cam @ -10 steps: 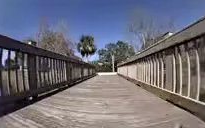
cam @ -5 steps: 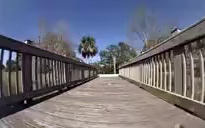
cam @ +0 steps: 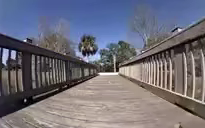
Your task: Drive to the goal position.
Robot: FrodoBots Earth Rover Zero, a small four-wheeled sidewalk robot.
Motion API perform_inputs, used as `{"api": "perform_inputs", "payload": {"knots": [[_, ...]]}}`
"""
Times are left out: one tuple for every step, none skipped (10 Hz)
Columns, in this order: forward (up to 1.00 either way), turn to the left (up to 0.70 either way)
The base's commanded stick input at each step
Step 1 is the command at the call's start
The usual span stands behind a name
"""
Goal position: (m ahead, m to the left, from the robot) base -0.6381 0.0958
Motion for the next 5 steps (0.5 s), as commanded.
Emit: {"api": "perform_inputs", "payload": {"knots": [[0.70, 0.03], [0.70, 0.03], [0.70, 0.03], [0.70, 0.03], [0.70, 0.03]]}}
